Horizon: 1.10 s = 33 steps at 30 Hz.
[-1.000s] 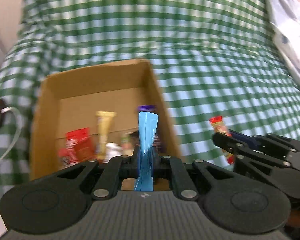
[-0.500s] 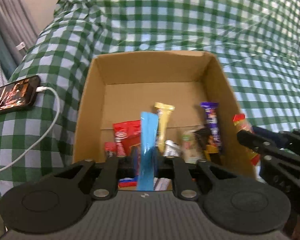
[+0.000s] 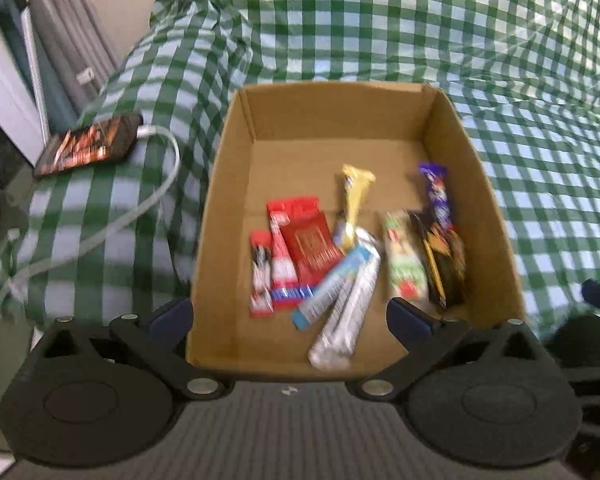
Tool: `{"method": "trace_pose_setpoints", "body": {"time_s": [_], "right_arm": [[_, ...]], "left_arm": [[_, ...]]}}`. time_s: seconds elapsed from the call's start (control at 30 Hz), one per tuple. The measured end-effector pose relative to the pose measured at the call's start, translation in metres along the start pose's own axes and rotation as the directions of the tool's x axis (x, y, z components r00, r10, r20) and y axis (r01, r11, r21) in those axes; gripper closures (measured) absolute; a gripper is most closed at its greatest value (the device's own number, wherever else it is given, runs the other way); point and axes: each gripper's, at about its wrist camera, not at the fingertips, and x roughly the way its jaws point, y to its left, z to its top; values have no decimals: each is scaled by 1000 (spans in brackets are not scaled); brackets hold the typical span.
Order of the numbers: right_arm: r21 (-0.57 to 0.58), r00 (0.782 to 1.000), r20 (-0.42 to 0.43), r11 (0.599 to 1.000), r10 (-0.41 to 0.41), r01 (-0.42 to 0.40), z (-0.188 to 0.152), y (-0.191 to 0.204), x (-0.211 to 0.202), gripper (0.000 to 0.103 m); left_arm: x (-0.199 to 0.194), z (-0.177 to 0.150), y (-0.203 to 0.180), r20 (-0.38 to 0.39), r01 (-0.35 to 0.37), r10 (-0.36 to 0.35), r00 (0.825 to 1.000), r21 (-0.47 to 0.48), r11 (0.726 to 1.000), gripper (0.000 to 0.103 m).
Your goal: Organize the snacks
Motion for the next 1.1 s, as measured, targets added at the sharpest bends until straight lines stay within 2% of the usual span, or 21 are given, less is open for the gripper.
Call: {"method": "trace_pose_setpoints", "body": {"time_s": [0.2,0.47,0.53,0.63,0.73,0.87,1.1], "right_arm": [[-51,999,37,999,21,-19,-27,24,-40,1],[-67,995,98,997,-18,24,-44,31,-76,1],[-62,994,111,998,-23,30,-48,31,-83,1],[-68,991,130,997,-20,30,-52,33,-90,1],[-95,989,147,995,-14,28,-55,38,-96,1],[-145,982,187,988,-23,51,-59,46,-99,1],[-155,982,187,986,-27,57,-61,46,-100,1]], "left_arm": [[-27,-39,0,49,-4,5,999,-15,1000,0],[-56,-68,4,117,14,-9,993,-41,999,0],[-63,-74,2,136,-2,6,991,-28,1000,0],[-72,-81,0,165,-15,17,986,-10,1000,0],[-78,-87,2,178,-16,21,984,-31,999,0],[-79,-88,6,162,-16,21,987,-30,999,0],[-78,-92,6,173,-52,58,983,-36,998,0]]}}
